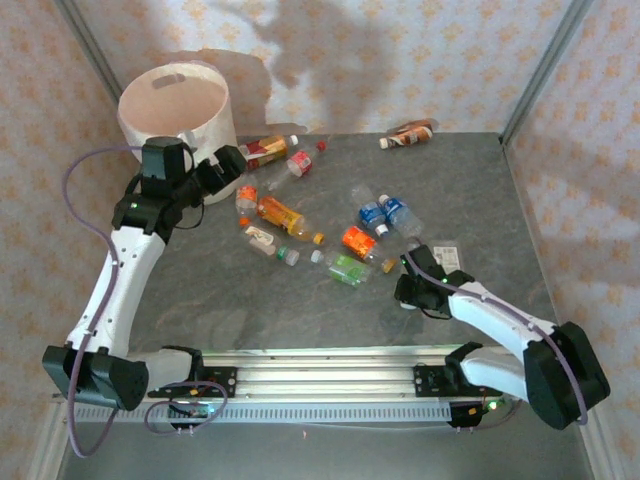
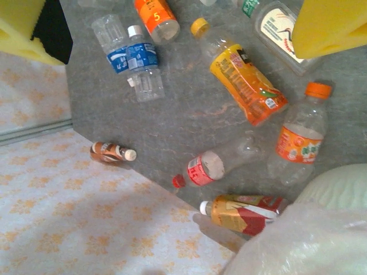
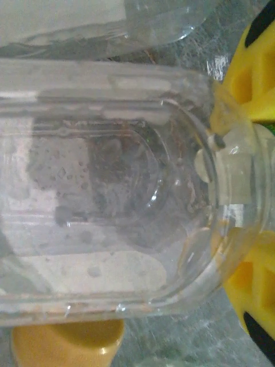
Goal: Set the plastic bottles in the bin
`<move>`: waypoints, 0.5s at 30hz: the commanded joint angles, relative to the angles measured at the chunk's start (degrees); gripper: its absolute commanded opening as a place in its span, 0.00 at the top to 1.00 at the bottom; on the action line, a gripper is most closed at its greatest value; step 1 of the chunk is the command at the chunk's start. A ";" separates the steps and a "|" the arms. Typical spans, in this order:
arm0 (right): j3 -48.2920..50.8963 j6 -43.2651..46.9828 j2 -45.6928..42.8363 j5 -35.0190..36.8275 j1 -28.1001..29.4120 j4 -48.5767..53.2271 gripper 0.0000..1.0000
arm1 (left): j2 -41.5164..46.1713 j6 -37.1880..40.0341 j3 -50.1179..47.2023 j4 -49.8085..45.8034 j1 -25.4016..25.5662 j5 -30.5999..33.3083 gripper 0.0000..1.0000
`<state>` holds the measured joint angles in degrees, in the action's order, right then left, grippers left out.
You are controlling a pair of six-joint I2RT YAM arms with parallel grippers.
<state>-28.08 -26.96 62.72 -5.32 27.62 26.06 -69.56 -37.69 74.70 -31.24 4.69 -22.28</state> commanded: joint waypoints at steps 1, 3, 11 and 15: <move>-1.87 2.53 -4.50 1.34 0.44 0.39 0.71 | 1.83 -2.16 -2.72 5.03 1.52 -3.23 0.00; -2.78 4.38 -7.46 1.33 0.42 0.56 0.76 | 2.31 -2.46 -3.81 6.26 2.38 -3.21 0.00; -9.67 12.37 -13.49 -6.85 0.42 -3.67 0.79 | 0.75 -1.50 -2.82 9.75 8.92 -5.55 0.00; -11.75 12.77 -13.00 -13.21 0.42 -12.83 0.79 | -2.01 -3.05 -3.00 14.78 12.96 -8.29 0.00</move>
<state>-37.78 -16.53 49.91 -12.99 27.62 21.08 -69.80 -39.68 70.57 -22.41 15.59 -27.31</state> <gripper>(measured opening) 0.379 0.994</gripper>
